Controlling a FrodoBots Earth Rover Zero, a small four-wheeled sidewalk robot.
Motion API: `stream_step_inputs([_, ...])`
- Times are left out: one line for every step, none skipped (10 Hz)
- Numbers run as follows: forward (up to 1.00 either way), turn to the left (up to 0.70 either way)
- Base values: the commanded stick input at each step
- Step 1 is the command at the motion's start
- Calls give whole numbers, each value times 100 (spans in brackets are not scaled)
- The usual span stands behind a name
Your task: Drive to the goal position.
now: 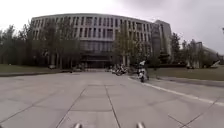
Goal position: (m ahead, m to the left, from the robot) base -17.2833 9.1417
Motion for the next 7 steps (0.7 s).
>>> stream_step_inputs([50, 0])
stream_step_inputs([50, 0])
stream_step_inputs([50, 0])
stream_step_inputs([50, 0])
stream_step_inputs([50, 0])
stream_step_inputs([50, 0])
stream_step_inputs([50, 0])
